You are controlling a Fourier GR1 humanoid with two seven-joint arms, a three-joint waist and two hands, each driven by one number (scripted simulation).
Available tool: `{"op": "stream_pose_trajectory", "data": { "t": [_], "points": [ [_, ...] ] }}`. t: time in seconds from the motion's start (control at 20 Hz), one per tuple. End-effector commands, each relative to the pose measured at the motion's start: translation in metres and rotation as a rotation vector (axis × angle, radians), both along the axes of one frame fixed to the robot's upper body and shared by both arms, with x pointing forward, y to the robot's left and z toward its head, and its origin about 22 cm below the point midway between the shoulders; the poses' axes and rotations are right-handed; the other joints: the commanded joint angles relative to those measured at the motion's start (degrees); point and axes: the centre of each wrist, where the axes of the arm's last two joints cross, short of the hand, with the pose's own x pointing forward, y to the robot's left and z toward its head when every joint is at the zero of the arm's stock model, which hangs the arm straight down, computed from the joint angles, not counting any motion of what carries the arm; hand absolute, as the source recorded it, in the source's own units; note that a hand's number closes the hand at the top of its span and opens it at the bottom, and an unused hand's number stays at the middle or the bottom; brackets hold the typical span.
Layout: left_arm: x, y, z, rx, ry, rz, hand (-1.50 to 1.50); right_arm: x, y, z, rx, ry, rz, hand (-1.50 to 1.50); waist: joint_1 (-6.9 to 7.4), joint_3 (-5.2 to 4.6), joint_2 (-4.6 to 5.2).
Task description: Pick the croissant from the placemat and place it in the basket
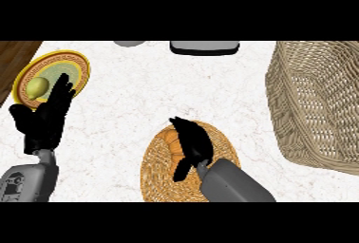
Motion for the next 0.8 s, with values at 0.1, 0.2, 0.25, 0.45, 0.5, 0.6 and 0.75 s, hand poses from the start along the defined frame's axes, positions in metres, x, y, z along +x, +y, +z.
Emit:
{"op": "stream_pose_trajectory", "data": {
  "t": [0.1, 0.2, 0.25, 0.45, 0.5, 0.6, 0.75],
  "points": [
    [0.002, 0.013, -0.005, 0.016, -0.018, 0.007, 0.00, -0.006, 0.000, -0.027, -0.121, 0.054, 0.146, 1.50, 0.48, 0.07, 0.62],
    [-0.005, -0.005, 0.018, 0.007, -0.010, -0.001, 0.00, -0.004, -0.005, -0.025, -0.062, 0.054, 0.138, 1.50, 0.05, 0.10, 0.35],
    [-0.002, 0.005, 0.000, 0.007, 0.002, 0.014, 0.00, -0.019, -0.001, -0.029, -0.013, 0.065, 0.133, 1.50, -0.02, 0.08, 0.44],
    [0.000, 0.006, 0.016, 0.001, 0.007, 0.009, 0.00, -0.022, 0.004, -0.028, -0.025, 0.053, 0.138, 1.50, 0.16, 0.09, 0.39],
    [0.006, -0.003, 0.013, 0.001, -0.002, -0.005, 0.00, -0.006, 0.005, -0.023, -0.018, 0.047, 0.124, 1.50, 0.49, 0.10, 0.54],
    [0.001, -0.013, 0.003, 0.010, 0.006, 0.004, 0.00, -0.016, 0.010, -0.018, 0.002, 0.054, 0.129, 1.50, 0.25, 0.09, 0.47],
    [-0.003, 0.011, 0.010, 0.014, 0.006, 0.023, 0.00, -0.075, -0.025, -0.060, 0.057, 0.098, 0.229, 1.50, -1.20, 0.09, 0.18]
  ]
}}
